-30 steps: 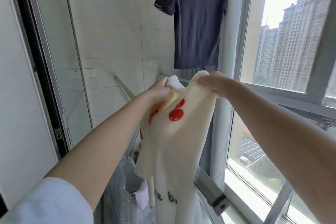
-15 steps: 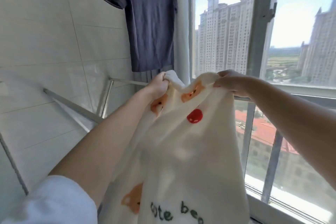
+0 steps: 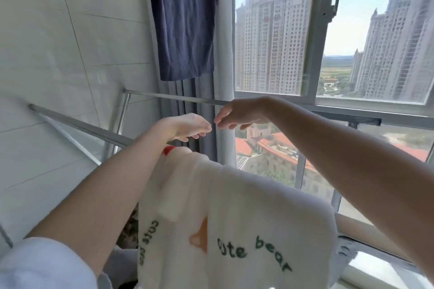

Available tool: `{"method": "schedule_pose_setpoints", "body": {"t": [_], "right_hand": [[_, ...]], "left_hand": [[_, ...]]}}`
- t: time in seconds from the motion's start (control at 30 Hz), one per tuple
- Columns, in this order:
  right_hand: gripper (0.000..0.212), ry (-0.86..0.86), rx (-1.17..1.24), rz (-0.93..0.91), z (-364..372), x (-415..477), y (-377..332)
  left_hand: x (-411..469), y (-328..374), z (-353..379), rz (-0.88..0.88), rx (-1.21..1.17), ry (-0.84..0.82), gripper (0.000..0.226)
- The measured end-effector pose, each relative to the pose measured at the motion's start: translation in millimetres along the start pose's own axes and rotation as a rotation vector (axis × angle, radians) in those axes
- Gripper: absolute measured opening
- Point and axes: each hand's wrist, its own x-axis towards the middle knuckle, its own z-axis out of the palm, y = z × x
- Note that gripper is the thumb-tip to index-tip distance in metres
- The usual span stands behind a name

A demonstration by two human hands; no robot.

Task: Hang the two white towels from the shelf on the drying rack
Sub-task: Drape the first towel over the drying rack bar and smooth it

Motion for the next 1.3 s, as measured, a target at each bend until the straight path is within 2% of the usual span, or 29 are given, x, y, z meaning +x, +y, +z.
{"method": "schedule_pose_setpoints", "body": {"t": [0.13, 0.2, 0.27, 0.3, 0.37, 0.43, 0.5, 0.53, 0.63, 0.67, 0.73, 0.77, 0.8, 0.87, 0.9, 1.0, 1.1, 1.17, 1.3], "right_hand": [[0.048, -0.163, 0.031, -0.115, 33, 1, -37], [0.057, -0.186, 0.000, -0.174, 50, 1, -54], [0.067, -0.173, -0.113, -0.236, 67, 0, -69], [0.071, -0.172, -0.198, -0.266, 76, 1, -74], [0.081, -0.177, -0.394, -0.291, 88, 0, -80], [0.097, -0.169, -0.554, -0.262, 92, -1, -77], [0.100, -0.152, -0.603, -0.261, 95, -3, -77], [0.092, -0.130, -0.608, -0.273, 98, -5, -77], [0.044, 0.051, -0.673, -0.380, 105, -4, -76], [0.035, 0.106, -0.633, -0.397, 105, -1, -75], [0.030, 0.161, -0.494, -0.391, 99, 7, -71], [0.029, 0.189, -0.428, -0.384, 95, 13, -69], [0.028, 0.232, -0.355, -0.375, 91, 21, -67], [0.025, 0.358, -0.221, -0.357, 80, 36, -66], [0.024, 0.429, -0.175, -0.338, 75, 45, -66], [0.026, 0.605, -0.123, -0.202, 55, 73, -67], [0.037, 0.656, -0.075, 0.025, 37, 96, -71], [0.041, 0.637, 0.054, 0.117, 31, 116, -83], [0.037, 0.565, 0.455, 0.136, 28, 151, -115]], "left_hand": [[-27, -33, -12, -0.030, -0.055, 0.242, 0.030], [-43, -52, -13, -0.080, -0.131, 0.478, 0.024], [-64, -70, -8, -0.171, -0.162, 0.764, 0.013], [-75, -80, -4, -0.218, -0.181, 0.850, 0.010], [-90, -97, 7, -0.269, -0.261, 0.797, 0.010], [-102, -107, 21, -0.313, -0.326, 0.536, 0.029], [-112, -112, 36, -0.364, -0.363, 0.298, 0.058], [-114, -113, 43, -0.379, -0.374, 0.232, 0.071], [-113, -115, 65, -0.391, -0.386, 0.164, 0.095], [-111, -116, 71, -0.389, -0.370, 0.157, 0.100], [-106, -119, 78, -0.355, -0.346, 0.170, 0.108], [-102, -121, 79, -0.340, -0.340, 0.191, 0.106], [-98, -125, 76, -0.333, -0.330, 0.220, 0.094], [-89, -136, 65, -0.332, -0.315, 0.288, 0.056], [-84, -142, 56, -0.336, -0.340, 0.310, 0.044], [-75, -158, 18, -0.323, -0.556, 0.369, 0.040], [-65, -169, -25, -0.275, -0.681, 0.497, 0.045], [-52, -177, -53, -0.223, -0.641, 0.574, 0.034], [-20, -194, -86, -0.174, -0.543, 0.673, 0.014]]}}
